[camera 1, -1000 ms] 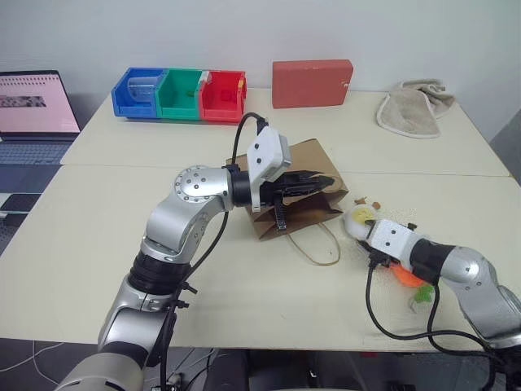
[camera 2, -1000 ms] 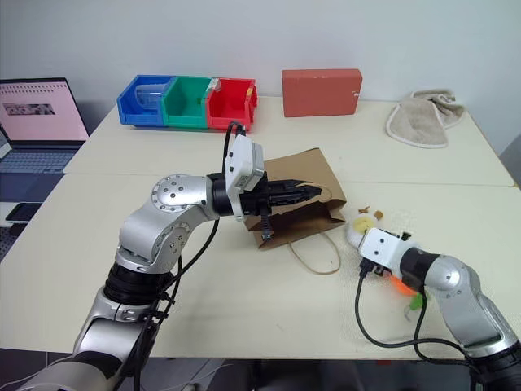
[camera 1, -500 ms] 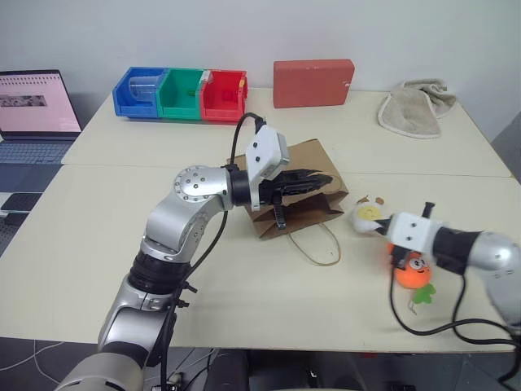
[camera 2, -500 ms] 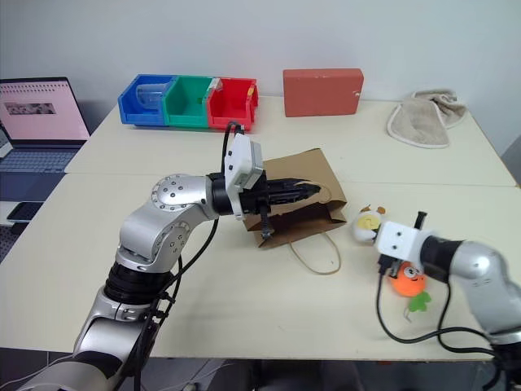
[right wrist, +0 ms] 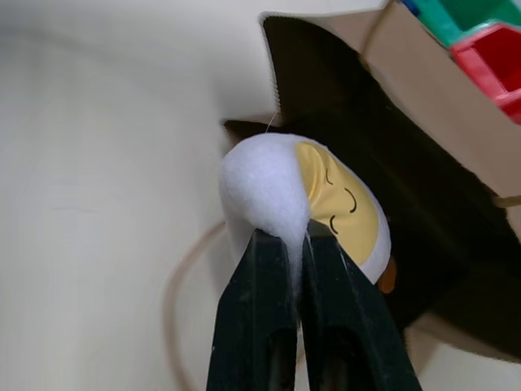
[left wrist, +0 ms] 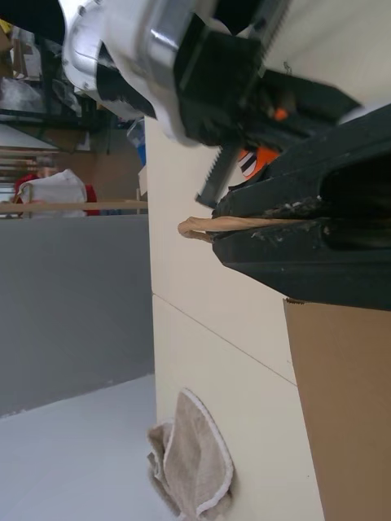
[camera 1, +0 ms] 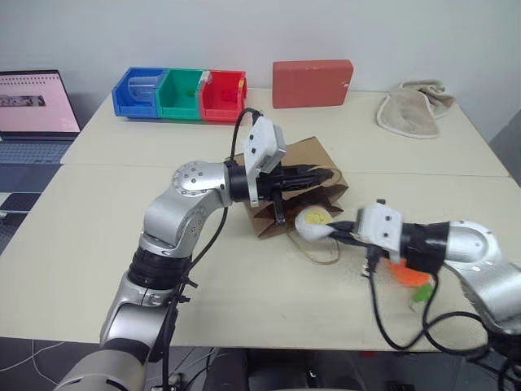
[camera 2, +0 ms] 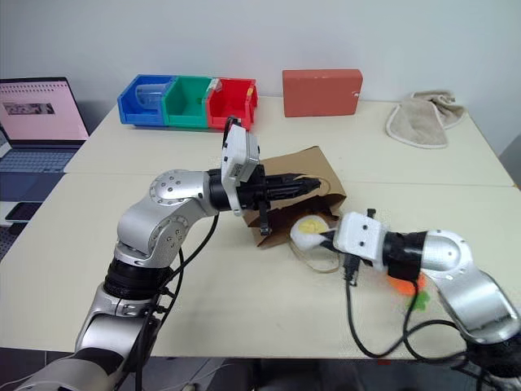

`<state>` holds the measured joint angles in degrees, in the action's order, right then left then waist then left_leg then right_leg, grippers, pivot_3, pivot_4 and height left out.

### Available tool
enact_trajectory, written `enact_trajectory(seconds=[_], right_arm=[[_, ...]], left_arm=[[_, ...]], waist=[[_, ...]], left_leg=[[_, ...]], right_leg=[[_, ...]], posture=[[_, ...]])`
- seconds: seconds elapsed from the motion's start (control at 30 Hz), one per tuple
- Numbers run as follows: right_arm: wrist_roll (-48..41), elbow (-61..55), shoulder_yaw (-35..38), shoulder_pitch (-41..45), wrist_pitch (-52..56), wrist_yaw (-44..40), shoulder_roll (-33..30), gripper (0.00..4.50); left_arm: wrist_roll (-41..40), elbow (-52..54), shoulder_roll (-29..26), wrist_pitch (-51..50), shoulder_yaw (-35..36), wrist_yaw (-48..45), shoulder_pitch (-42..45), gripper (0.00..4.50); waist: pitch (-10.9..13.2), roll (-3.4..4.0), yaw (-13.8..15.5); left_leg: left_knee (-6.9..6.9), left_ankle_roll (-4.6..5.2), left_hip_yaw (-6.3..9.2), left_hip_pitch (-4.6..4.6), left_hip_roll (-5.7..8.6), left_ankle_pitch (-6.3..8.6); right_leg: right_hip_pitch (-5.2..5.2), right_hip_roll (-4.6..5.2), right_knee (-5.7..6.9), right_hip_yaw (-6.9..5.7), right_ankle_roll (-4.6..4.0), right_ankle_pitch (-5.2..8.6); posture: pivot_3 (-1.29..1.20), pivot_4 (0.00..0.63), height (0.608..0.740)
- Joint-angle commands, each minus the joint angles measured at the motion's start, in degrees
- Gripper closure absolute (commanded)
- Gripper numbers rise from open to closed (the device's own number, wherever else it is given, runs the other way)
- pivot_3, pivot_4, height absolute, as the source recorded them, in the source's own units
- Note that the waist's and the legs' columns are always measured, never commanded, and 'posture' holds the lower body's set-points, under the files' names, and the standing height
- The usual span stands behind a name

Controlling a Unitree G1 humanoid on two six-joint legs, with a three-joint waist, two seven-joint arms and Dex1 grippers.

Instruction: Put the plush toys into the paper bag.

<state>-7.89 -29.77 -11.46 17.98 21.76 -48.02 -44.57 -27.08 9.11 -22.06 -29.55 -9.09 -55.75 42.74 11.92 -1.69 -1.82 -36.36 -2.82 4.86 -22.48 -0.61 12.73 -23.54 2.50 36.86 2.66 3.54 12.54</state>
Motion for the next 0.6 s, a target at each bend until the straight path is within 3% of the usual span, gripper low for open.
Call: enact_trajectory(seconds=[0.03, 0.53, 0.6], right_arm=[[8.43, 5.37, -4.25, 4.33, -5.43, 6.02, 4.58, 4.47], [32.54, 23.19, -10.36, 8.52, -13.56, 23.5, 15.64, 4.47], [34.5, 24.66, -9.88, 9.08, -13.1, 25.53, 16.51, 3.94]], left_arm=[[-1.75, 2.72, -0.62, -0.37, 1.27, -0.54, 0.82, 4.5], [-7.04, 3.93, -1.07, -4.83, 2.6, -1.0, 0.84, 4.5], [-7.08, 4.15, -1.56, -4.98, 2.41, -1.21, 0.76, 4.5]], waist=[[0.0, 0.0, -0.01], [0.0, 0.01, -0.01], [0.0, 0.0, -0.02]], left_leg=[[0.02, 0.0, 0.04, 0.0, -0.02, 0.0], [0.03, -0.01, 0.09, -0.09, -0.01, -0.01], [0.03, -0.01, 0.09, -0.08, -0.01, -0.01]], right_leg=[[0.0, -0.02, 0.01, -0.03, 0.01, -0.01], [-0.1, -0.03, 0.06, -0.06, 0.01, -0.03], [-0.11, -0.03, 0.07, -0.05, 0.01, -0.03]], posture=[[0.0, 0.15, 0.74], [0.0, 0.15, 0.74], [0.0, 0.15, 0.74]])
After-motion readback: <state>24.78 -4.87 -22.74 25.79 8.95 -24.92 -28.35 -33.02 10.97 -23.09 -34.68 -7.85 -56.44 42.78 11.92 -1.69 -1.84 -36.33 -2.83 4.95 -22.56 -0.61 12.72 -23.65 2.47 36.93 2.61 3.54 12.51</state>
